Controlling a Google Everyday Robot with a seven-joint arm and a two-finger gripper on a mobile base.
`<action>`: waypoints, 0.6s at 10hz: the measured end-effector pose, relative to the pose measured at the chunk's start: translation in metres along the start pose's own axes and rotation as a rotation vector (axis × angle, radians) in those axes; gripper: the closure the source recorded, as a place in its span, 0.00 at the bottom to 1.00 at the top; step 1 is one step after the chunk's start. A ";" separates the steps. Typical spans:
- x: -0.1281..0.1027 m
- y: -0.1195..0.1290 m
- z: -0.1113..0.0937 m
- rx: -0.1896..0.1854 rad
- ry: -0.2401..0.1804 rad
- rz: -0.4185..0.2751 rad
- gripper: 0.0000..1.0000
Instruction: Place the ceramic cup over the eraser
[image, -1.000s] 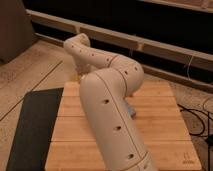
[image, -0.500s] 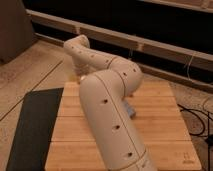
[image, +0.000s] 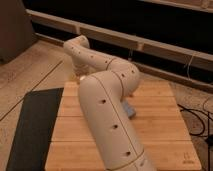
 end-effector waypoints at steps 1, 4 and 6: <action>0.000 0.000 0.001 0.000 0.004 -0.003 0.48; 0.000 0.000 0.002 -0.014 0.009 0.003 0.32; 0.000 -0.002 0.002 -0.016 0.008 0.006 0.27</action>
